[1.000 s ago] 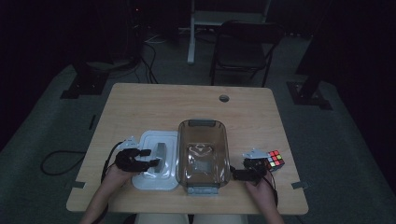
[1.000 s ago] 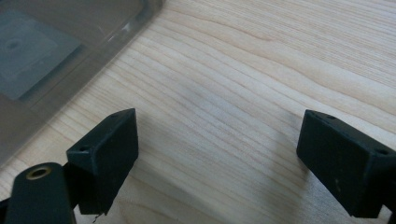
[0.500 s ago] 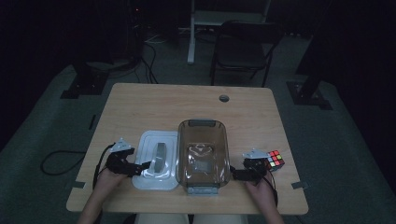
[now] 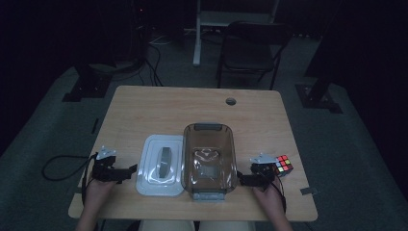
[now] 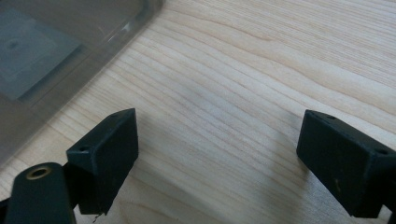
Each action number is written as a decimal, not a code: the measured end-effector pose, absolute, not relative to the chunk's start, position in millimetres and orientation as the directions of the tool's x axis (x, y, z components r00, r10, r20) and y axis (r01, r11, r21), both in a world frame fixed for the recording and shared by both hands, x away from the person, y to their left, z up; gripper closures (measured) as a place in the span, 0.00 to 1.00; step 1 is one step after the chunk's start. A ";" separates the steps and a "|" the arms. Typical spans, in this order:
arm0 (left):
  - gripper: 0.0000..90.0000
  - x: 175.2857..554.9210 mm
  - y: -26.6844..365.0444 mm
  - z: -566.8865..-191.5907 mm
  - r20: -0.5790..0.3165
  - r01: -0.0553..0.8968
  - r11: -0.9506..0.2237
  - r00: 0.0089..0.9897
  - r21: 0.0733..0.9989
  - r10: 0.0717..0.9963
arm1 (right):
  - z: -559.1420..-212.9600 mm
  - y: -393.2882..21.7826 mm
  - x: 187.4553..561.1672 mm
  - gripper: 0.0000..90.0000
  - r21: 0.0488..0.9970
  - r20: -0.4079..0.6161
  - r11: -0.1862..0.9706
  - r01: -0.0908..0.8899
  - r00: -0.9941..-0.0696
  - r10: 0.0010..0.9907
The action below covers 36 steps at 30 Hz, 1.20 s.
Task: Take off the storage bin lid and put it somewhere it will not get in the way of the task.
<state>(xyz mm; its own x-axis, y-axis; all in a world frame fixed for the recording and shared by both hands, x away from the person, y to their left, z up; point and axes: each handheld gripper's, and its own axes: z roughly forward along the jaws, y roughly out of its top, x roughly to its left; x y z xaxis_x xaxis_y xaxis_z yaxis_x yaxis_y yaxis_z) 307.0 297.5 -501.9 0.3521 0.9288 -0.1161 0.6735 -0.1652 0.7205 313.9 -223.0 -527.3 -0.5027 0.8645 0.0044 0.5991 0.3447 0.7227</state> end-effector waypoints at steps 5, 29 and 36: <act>0.01 304.2 304.5 -509.4 -0.091 0.702 -0.127 0.265 0.701 0.960 | -527.3 -223.0 313.9 0.14 0.723 0.004 0.345 0.599 -0.503 0.864; 0.01 305.5 299.4 -523.8 0.010 0.718 -0.131 0.170 0.683 0.985 | -526.3 -219.1 317.6 0.14 0.715 0.003 0.352 0.604 -0.506 0.863; 0.01 305.1 298.4 -523.8 0.010 0.718 -0.133 0.172 0.683 0.985 | -525.9 -218.7 318.1 0.14 0.711 0.004 0.356 0.607 -0.509 0.861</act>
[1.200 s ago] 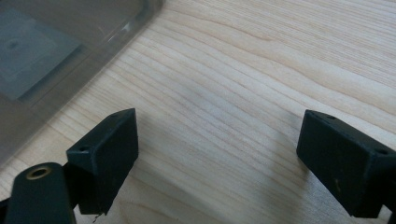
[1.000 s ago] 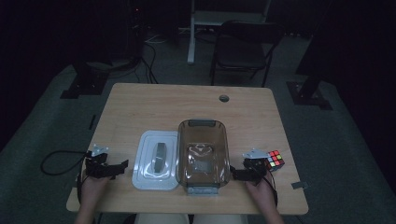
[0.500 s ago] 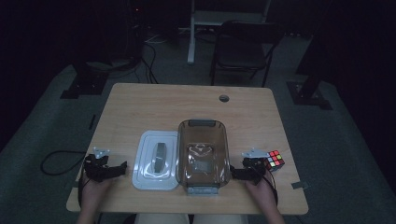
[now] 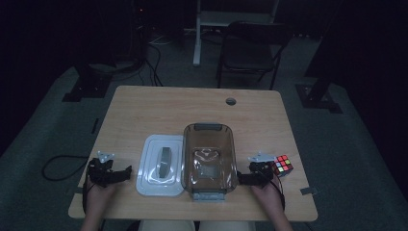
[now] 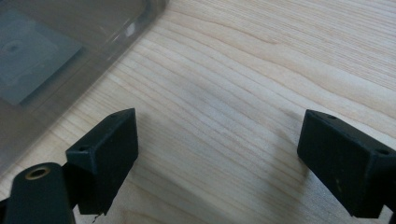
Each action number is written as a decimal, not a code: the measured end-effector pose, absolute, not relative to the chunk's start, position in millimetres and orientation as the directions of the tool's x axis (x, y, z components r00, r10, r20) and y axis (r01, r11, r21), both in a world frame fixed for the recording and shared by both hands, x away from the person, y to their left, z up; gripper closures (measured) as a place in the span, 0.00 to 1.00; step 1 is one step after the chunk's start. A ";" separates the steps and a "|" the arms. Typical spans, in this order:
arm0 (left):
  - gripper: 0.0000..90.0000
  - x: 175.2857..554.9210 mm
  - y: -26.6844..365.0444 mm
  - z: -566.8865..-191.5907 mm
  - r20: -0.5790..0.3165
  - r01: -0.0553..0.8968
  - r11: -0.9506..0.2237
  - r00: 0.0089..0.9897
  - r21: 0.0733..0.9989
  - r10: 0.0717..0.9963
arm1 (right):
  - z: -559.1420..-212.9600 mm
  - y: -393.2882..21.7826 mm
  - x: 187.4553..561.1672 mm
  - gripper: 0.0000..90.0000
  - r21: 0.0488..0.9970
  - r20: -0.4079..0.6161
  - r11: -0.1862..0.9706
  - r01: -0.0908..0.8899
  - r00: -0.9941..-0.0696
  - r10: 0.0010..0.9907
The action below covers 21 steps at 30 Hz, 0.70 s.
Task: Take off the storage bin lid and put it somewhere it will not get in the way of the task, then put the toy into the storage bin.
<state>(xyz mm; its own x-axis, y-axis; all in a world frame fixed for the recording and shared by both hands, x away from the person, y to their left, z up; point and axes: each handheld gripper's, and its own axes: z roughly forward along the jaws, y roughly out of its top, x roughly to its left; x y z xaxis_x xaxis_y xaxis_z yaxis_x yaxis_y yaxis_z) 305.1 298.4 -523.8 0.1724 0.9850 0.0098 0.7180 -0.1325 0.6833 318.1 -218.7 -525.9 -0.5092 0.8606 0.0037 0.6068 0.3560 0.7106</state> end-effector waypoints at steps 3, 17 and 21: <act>0.01 305.0 298.4 -523.8 0.009 0.718 -0.132 0.172 0.683 0.985 | -525.5 -218.6 318.1 0.14 0.707 0.005 0.359 0.609 -0.512 0.859; 0.01 303.4 296.6 -523.9 0.011 0.717 -0.139 0.181 0.683 0.983 | -498.9 -217.5 306.3 0.16 0.737 0.001 0.341 0.583 -0.506 0.863; 0.01 303.4 296.6 -523.9 0.011 0.717 -0.140 0.181 0.683 0.983 | -483.2 -228.6 301.2 0.16 0.772 -0.014 0.312 0.553 -0.477 0.879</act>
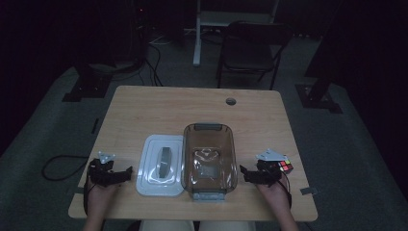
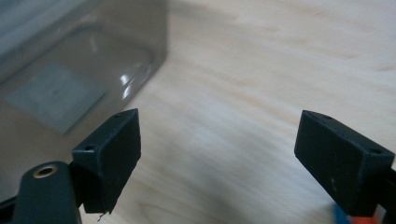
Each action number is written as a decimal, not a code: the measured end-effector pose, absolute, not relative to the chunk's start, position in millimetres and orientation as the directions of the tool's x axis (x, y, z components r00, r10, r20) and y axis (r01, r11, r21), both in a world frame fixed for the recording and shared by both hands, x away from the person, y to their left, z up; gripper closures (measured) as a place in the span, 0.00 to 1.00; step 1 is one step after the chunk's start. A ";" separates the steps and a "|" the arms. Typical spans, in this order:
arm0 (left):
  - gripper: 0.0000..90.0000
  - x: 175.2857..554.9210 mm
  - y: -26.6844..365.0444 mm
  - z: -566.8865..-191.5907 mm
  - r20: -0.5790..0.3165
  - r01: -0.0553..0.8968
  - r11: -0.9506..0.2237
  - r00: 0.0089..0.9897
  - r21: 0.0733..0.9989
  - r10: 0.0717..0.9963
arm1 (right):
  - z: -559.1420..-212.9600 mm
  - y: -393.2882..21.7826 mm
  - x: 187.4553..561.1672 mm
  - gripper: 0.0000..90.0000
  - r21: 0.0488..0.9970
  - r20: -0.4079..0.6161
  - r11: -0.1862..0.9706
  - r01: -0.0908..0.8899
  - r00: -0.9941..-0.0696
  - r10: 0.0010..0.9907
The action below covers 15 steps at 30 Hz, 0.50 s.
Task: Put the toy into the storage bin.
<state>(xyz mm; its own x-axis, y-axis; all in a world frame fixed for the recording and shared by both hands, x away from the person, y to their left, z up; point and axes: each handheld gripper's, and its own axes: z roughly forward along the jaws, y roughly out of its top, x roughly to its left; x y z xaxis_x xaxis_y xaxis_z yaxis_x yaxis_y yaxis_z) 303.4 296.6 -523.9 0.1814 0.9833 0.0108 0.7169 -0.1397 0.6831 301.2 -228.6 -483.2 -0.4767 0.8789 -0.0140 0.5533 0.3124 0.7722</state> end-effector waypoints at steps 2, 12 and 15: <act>0.01 303.4 296.7 -523.9 0.011 0.717 -0.140 0.181 0.683 0.983 | -475.5 -237.1 299.0 0.16 0.788 -0.018 0.296 0.540 -0.460 0.888; 0.01 303.5 296.7 -523.9 0.011 0.717 -0.141 0.183 0.683 0.983 | -466.7 -279.8 293.6 0.15 0.811 -0.001 0.203 0.548 -0.347 0.938; 0.01 303.4 296.8 -523.8 0.011 0.717 -0.142 0.184 0.683 0.983 | -468.6 -291.7 291.3 0.15 0.814 0.004 0.177 0.553 -0.309 0.951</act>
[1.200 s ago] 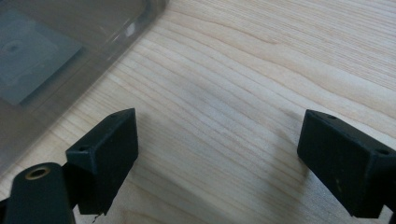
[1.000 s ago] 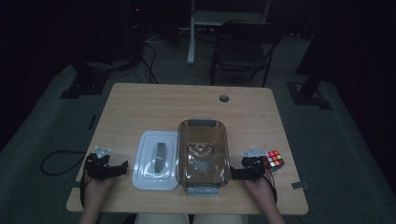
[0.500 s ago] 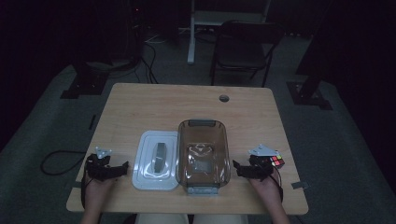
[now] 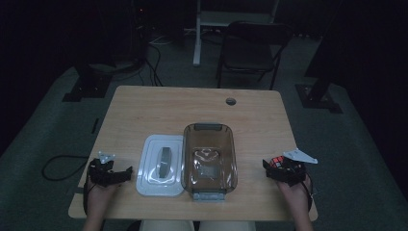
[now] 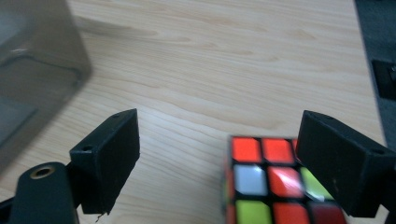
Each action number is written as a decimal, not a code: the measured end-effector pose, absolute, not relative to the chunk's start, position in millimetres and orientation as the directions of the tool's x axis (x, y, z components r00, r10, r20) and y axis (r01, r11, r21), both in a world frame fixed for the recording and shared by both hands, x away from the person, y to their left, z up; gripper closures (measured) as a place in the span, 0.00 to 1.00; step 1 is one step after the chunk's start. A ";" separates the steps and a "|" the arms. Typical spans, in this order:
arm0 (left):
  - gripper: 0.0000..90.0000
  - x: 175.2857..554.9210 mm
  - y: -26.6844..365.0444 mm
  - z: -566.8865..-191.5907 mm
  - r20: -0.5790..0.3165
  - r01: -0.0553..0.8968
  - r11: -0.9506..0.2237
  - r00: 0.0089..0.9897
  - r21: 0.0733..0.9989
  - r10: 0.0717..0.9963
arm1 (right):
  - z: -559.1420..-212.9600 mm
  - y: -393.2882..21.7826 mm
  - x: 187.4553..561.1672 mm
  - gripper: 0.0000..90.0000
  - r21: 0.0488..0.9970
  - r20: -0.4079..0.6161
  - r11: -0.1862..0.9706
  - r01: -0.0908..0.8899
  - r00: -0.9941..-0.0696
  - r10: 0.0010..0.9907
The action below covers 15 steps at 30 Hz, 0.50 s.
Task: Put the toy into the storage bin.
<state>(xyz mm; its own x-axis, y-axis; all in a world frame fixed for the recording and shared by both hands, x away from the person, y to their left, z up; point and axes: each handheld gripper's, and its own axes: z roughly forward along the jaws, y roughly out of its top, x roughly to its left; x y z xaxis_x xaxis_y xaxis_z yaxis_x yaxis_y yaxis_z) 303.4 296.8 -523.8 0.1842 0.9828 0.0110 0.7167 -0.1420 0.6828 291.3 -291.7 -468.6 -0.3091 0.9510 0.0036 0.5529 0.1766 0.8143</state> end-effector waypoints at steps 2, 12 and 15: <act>0.01 303.4 296.8 -523.8 0.011 0.717 -0.142 0.184 0.683 0.983 | -470.6 -298.0 290.4 0.15 0.810 0.005 0.165 0.562 -0.289 0.957; 0.01 303.4 296.9 -523.8 0.011 0.717 -0.142 0.185 0.683 0.983 | -489.5 -321.9 286.6 0.15 0.792 0.023 0.122 0.598 -0.228 0.973; 0.01 303.4 296.9 -523.8 0.011 0.717 -0.143 0.185 0.683 0.983 | -495.9 -324.4 287.4 0.15 0.784 0.037 0.110 0.611 -0.223 0.974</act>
<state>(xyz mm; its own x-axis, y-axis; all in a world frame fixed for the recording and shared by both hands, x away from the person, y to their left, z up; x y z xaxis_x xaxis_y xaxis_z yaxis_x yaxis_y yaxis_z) 303.4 296.9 -523.8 0.1849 0.9827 0.0109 0.7168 -0.1425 0.6826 287.4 -324.4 -495.9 -0.2231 0.9741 0.0370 0.6111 0.1102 0.7839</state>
